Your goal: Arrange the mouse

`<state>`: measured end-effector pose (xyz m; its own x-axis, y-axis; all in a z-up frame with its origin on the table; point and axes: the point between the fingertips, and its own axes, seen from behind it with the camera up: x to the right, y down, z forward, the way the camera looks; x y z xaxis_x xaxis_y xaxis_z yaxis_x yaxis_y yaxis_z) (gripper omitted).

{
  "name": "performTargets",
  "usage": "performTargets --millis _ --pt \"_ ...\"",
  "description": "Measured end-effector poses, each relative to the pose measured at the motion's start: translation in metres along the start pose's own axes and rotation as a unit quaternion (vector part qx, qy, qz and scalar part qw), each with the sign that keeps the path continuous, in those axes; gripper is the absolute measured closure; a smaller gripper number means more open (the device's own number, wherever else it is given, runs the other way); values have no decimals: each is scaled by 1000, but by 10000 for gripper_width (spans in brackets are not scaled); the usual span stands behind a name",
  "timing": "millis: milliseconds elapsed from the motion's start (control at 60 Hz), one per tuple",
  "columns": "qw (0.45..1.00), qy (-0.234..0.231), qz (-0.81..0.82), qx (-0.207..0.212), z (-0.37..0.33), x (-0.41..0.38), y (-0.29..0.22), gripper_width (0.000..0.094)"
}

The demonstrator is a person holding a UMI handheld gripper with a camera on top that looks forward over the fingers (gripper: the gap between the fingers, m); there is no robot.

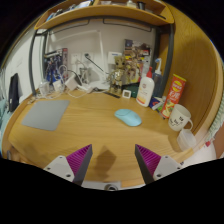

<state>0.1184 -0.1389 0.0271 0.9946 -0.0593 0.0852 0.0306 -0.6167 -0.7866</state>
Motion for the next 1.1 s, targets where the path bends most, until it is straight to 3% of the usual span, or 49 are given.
performTargets --millis 250,517,750,783,800,1017,1100 --pt "999 -10 -24 -34 83 59 -14 65" --pt "998 -51 -26 -32 154 71 -63 75" --pt "996 -76 0 -44 182 82 -79 258" --pt "996 -74 -2 -43 184 85 -80 267" --pt "996 -71 -2 -43 184 86 -80 345" --pt "997 -59 29 -44 185 90 -80 459" --pt "996 -60 36 -48 185 89 -80 574"
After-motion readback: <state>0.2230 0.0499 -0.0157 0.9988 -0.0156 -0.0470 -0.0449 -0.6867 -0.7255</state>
